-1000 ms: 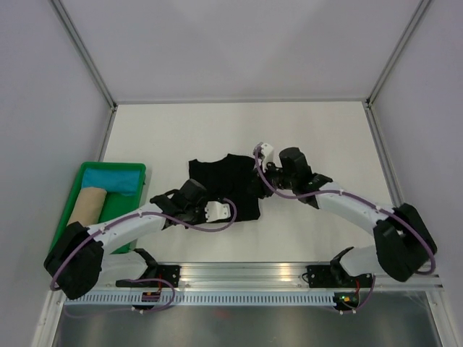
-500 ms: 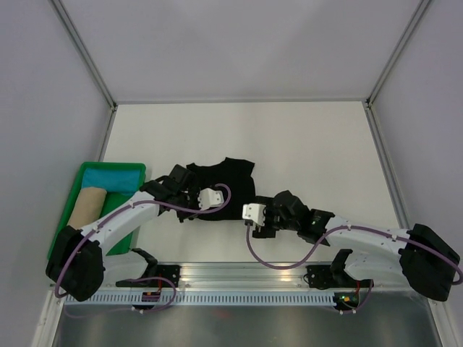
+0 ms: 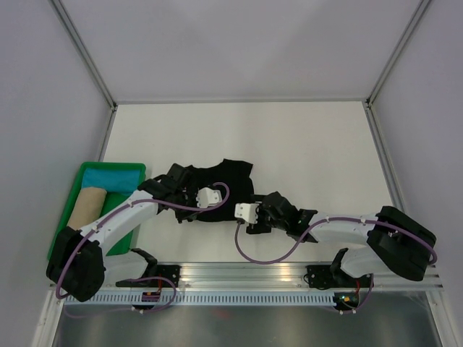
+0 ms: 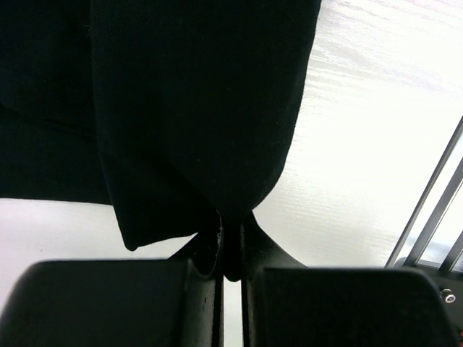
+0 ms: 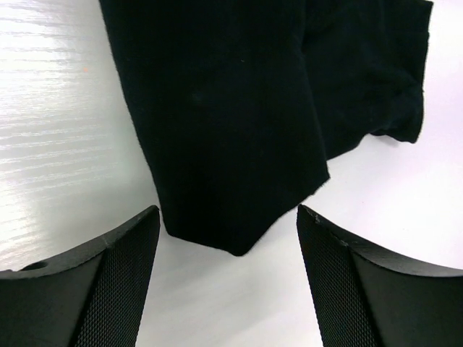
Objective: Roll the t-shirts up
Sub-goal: Roll the tshirt
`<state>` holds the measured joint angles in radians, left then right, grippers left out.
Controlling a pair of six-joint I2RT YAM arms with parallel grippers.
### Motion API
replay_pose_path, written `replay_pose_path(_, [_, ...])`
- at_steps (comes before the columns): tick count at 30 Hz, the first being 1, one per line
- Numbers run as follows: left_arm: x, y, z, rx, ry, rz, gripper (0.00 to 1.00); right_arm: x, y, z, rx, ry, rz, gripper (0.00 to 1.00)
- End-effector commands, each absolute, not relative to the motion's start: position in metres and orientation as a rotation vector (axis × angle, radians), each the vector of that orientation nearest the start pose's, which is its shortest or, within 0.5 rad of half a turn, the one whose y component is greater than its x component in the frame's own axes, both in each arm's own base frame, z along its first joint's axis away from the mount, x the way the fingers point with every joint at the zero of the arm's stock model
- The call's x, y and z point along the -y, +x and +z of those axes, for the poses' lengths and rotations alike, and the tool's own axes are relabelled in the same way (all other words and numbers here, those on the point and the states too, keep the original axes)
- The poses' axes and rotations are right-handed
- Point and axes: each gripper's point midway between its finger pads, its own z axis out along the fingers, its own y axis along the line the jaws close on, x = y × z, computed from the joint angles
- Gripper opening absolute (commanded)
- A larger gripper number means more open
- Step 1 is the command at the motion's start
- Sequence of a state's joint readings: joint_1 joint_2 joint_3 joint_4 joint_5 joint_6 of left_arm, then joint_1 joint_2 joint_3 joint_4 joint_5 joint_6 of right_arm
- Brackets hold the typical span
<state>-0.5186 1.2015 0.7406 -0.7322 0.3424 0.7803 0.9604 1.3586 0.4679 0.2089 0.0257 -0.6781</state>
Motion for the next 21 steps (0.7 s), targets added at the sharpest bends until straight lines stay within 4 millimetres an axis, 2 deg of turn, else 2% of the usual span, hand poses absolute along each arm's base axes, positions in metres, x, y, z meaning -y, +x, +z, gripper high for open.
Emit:
replay_pose_path(1, [0.151, 0.192, 0.074, -2.034, 1.714, -0.435, 0.02, -0.262, 0.23, 0.059, -1.502, -1.587, 0.073, 0.82])
replay_pose_path(5, [0.15, 0.192, 0.073, -2.044, 1.708, -0.437, 0.02, -0.257, 0.222, 0.075, -1.422, -1.621, 0.054, 0.84])
replay_pose_path(8, [0.15, 0.192, 0.072, -2.043, 1.71, -0.441, 0.02, -0.267, 0.207, 0.083, -1.34, -1.659, 0.084, 0.84])
replay_pose_path(10, [0.15, 0.193, 0.072, -2.044, 1.708, -0.441, 0.02, -0.276, 0.201, 0.082, -1.303, -1.704, 0.095, 0.85])
replay_pose_path(11, [0.15, 0.194, 0.073, -2.046, 1.707, -0.44, 0.02, -0.277, 0.2, 0.07, -1.318, -1.739, 0.091, 0.85])
replay_pose_path(14, [0.15, 0.195, 0.074, -2.044, 1.706, -0.435, 0.02, -0.289, 0.198, 0.063, -1.315, -1.772, 0.114, 0.85])
replay_pose_path(15, [0.149, 0.195, 0.073, -2.05, 1.704, -0.434, 0.02, -0.289, 0.198, 0.054, -1.326, -1.796, 0.115, 0.85])
replay_pose_path(18, [0.148, 0.193, 0.07, -2.063, 1.703, -0.442, 0.02, -0.29, 0.204, 0.045, -1.359, -1.801, 0.081, 0.83])
replay_pose_path(19, [0.148, 0.193, 0.07, -2.068, 1.701, -0.441, 0.02, -0.289, 0.206, 0.042, -1.376, -1.799, 0.071, 0.82])
replay_pose_path(21, [0.147, 0.192, 0.068, -2.08, 1.702, -0.445, 0.02, -0.287, 0.205, 0.035, -1.416, -1.816, 0.07, 0.72])
